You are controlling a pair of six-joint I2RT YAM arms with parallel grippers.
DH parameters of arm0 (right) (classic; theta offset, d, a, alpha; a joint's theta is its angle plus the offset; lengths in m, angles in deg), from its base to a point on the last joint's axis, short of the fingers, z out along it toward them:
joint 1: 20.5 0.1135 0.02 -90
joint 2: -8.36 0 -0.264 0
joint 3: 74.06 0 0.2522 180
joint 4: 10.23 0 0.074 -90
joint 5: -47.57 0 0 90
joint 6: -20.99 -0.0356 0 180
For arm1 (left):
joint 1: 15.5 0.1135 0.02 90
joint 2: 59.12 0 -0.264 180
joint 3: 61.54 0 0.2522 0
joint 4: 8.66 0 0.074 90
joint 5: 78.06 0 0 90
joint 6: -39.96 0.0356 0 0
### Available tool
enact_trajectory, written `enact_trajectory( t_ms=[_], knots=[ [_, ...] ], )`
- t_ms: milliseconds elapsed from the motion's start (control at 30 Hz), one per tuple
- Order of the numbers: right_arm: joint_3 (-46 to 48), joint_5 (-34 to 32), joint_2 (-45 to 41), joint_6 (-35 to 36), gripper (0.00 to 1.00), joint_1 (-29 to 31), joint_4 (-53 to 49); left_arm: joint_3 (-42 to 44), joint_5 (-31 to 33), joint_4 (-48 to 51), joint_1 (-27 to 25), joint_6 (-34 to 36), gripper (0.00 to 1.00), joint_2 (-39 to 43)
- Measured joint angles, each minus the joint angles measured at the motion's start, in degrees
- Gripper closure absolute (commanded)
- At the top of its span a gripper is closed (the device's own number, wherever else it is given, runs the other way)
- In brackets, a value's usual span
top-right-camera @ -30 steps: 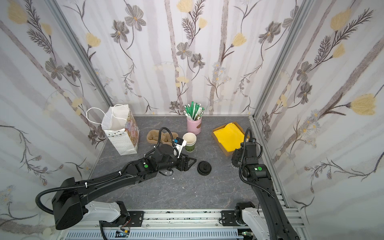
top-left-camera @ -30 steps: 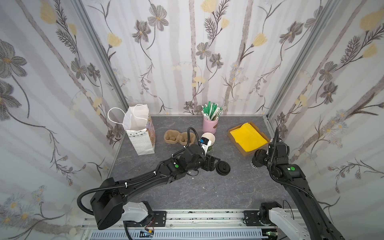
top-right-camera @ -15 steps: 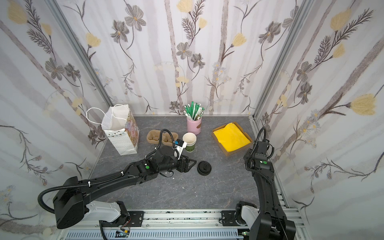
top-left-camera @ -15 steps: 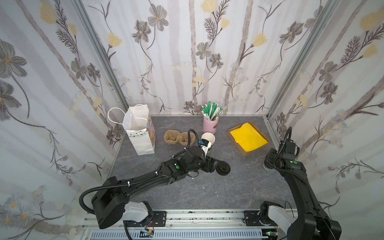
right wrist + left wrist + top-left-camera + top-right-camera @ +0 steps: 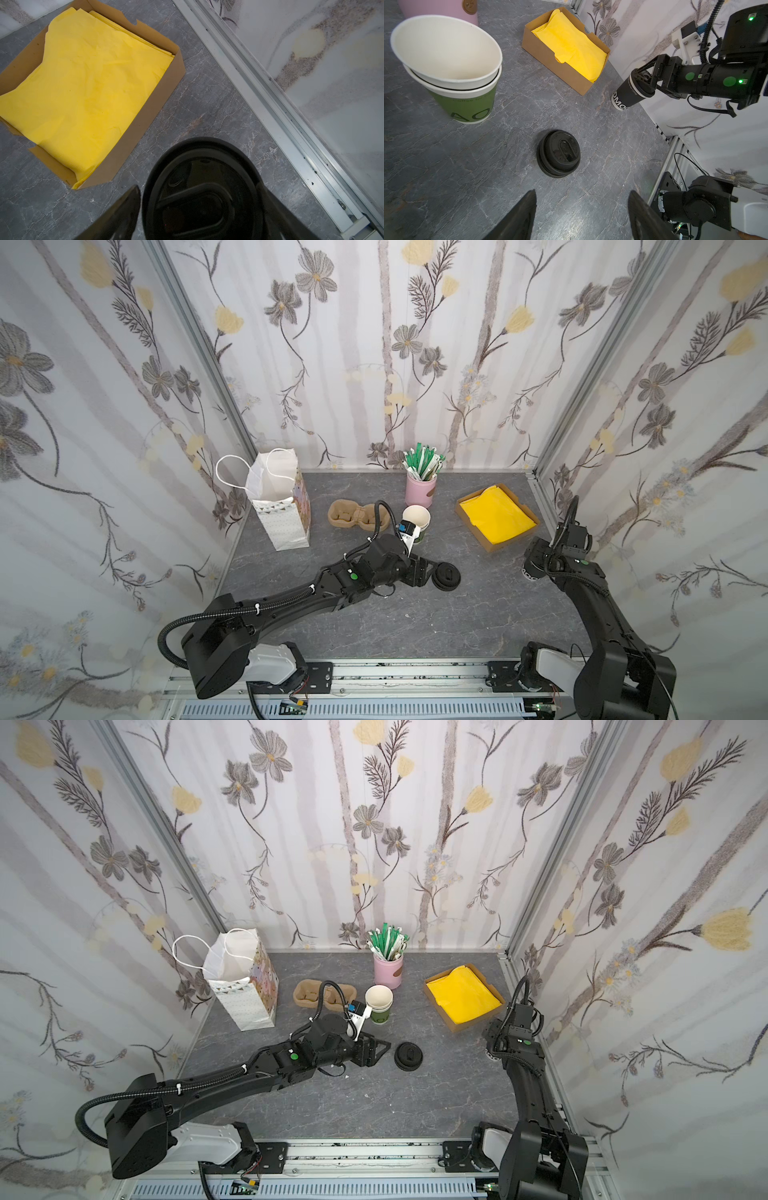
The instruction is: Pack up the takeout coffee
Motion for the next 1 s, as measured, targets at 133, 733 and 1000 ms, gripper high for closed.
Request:
enact_trajectory(
  t_ms=[133, 733, 1000],
  knots=[
    [-0.1, 0.0, -1.4, 0.0, 0.0, 0.0, -1.3, 0.0, 0.0, 0.0, 0.0, 0.0, 0.28, -0.1],
    [-6.6, 0.3, -5.1, 0.6, 0.04, 0.0, -4.7, 0.7, 0.4, -0.2, 0.0, 0.0, 0.28, -0.1],
    [-9.2, 2.4, -8.1, 0.7, 0.07, 0.0, -7.1, 0.7, 0.8, -0.3, 0.4, 0.1, 0.28, 0.9]
  ],
)
